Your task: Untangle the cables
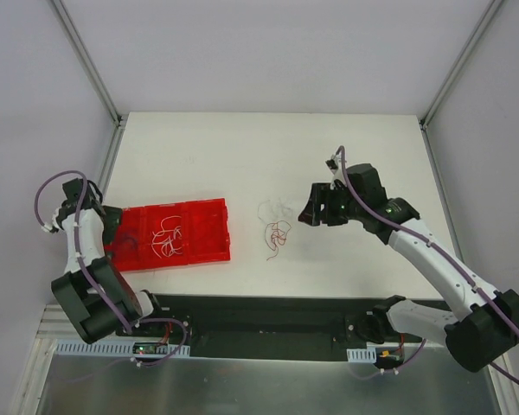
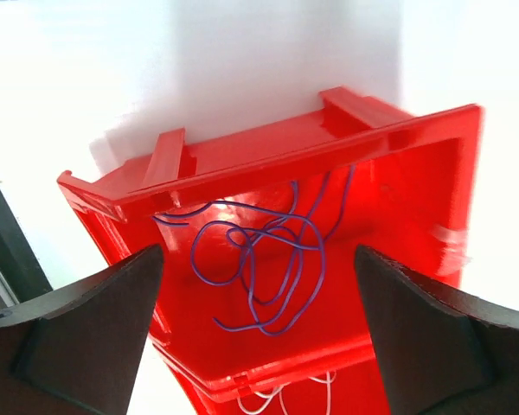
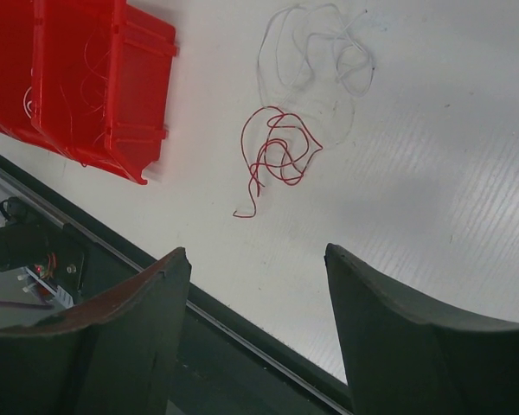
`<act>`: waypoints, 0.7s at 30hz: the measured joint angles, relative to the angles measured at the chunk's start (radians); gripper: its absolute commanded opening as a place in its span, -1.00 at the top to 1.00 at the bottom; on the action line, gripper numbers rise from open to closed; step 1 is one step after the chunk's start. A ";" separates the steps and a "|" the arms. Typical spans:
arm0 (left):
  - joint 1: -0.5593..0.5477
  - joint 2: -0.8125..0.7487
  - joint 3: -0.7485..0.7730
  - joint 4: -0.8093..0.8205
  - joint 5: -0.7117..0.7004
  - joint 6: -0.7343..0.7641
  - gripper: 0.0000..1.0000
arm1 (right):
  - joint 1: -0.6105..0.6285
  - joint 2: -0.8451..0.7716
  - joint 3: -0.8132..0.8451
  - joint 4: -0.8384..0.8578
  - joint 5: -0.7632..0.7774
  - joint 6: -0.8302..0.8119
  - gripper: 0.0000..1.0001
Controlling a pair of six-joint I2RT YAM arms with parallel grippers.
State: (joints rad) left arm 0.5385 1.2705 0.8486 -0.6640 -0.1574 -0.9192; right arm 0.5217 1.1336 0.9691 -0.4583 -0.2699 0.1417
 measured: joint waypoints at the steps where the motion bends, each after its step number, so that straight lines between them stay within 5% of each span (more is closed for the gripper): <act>1: 0.000 -0.020 0.008 -0.003 -0.012 0.005 -0.84 | 0.000 -0.005 -0.006 0.000 0.001 0.000 -0.33; 7: -0.109 -0.179 0.073 -0.033 -0.091 0.033 -0.89 | -0.011 -0.013 -0.018 0.002 0.005 -0.001 -0.33; 11: -0.383 -0.284 0.103 0.002 -0.114 0.096 -0.93 | -0.013 -0.013 -0.036 0.017 0.021 -0.001 -0.34; 16: -0.726 -0.377 0.042 0.169 0.022 0.264 -0.87 | -0.014 -0.004 -0.056 0.023 0.074 -0.001 -0.29; 21: -1.109 -0.313 0.018 0.268 0.048 0.420 -0.57 | -0.010 0.052 -0.104 0.121 0.070 0.000 -0.16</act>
State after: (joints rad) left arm -0.5701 0.9577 0.8665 -0.3962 -0.1093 -0.4992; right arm 0.5121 1.1854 0.8654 -0.3370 -0.2001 0.1421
